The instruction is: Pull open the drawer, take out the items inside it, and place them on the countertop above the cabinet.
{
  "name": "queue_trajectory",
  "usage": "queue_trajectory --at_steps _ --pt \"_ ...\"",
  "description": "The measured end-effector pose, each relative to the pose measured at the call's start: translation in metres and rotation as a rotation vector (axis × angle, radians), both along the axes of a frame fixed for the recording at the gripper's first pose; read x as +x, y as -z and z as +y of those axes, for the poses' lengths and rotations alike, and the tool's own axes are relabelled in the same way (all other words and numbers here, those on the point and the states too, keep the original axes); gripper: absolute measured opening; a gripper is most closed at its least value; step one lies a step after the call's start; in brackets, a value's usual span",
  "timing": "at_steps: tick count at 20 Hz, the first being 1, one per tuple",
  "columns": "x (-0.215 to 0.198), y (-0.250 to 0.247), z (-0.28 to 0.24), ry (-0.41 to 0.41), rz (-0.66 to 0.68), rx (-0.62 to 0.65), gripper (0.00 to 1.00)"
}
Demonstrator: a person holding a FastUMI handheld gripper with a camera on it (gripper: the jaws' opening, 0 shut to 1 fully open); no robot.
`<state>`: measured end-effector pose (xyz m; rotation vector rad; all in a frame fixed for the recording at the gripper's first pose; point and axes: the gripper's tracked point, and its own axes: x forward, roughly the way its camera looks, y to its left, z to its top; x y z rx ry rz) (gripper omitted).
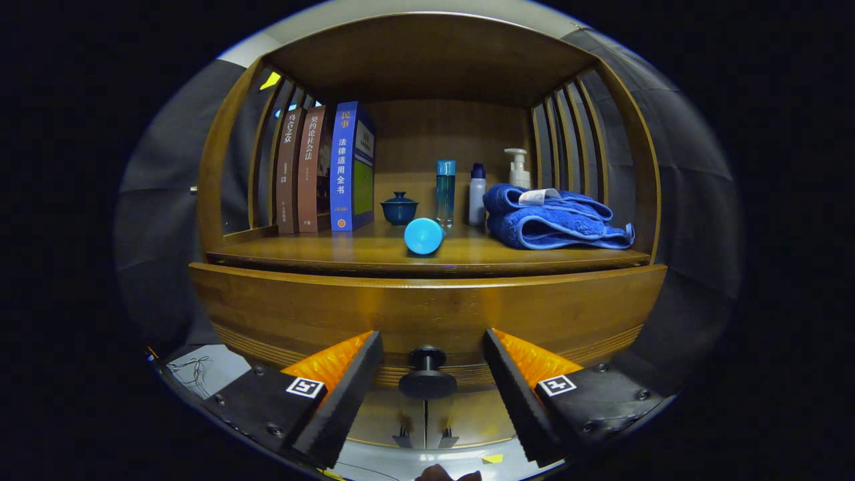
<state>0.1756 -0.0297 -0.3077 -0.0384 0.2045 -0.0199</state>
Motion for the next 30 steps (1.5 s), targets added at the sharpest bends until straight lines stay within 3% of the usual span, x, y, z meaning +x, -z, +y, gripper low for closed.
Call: queue_trajectory --at_steps 11,19,30 --pt "0.009 -0.005 -0.004 0.033 0.026 -0.009 1.0" --pt "-0.02 -0.106 0.015 0.004 -0.081 0.005 1.0" --pt "-0.108 -0.255 0.04 -0.039 -0.185 0.023 1.0"
